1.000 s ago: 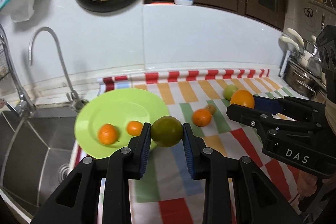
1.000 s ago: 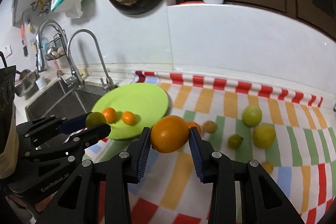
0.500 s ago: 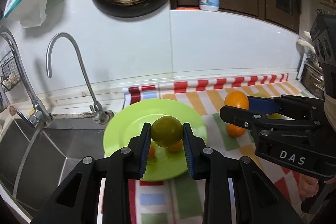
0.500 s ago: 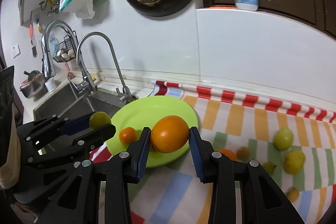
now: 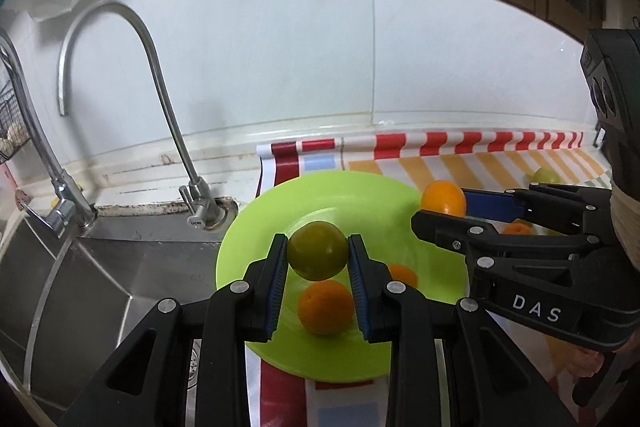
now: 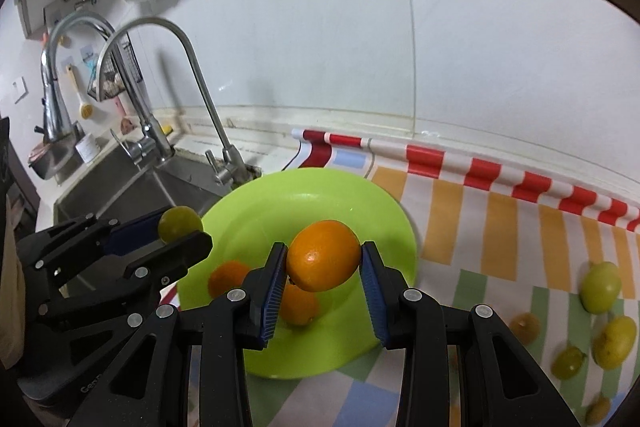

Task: Organize fruits
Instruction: 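Carry both fruits over the green plate and open both tools to release them, then withdraw both tools from the plate toward the fruits on the cloth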

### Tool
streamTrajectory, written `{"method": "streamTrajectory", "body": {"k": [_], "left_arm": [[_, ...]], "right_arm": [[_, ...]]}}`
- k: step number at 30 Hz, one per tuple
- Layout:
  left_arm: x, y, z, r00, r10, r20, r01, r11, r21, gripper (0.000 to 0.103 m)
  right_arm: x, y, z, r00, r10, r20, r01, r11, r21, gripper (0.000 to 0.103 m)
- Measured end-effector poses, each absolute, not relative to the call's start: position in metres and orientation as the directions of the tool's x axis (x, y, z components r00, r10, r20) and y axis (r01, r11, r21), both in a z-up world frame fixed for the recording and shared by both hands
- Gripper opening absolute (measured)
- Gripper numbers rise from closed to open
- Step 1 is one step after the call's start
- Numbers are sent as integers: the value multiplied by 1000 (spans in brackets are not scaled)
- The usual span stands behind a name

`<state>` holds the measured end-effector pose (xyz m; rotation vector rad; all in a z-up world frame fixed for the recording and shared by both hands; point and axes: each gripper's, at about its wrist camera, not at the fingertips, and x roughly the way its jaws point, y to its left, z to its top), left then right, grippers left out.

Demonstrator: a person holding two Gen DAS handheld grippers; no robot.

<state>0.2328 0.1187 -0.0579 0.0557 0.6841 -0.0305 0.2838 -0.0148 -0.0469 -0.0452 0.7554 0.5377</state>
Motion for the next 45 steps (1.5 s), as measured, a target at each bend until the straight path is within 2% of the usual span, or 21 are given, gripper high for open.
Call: {"method": "streamTrajectory", "body": {"k": [9,13,26,29,45], "left_arm": [[256,127,-78,736,-21,-676,51,998,25,31],[257,128,-76,735,0,-678,30,999,32,38],[224,120,-50,766,24,-643,-15,1000,19,52],[215,119,-44,773,34,-633,-34,999,11,59],[163,81,-15,809,15,-587,-12,1000,8,64]], "right_arm": [[306,-6,-69,566,443,-695,-482,862,157,38],[310,-8,-70,566,441,-697,-471,866,166,41],[280,-32,-46,625,429,-652,-442,883,158,43],[269,-39,-39,645,420,-639,-430,890,151,51],[200,-87,-5,735,357,-576,-370,924,99,51]]}}
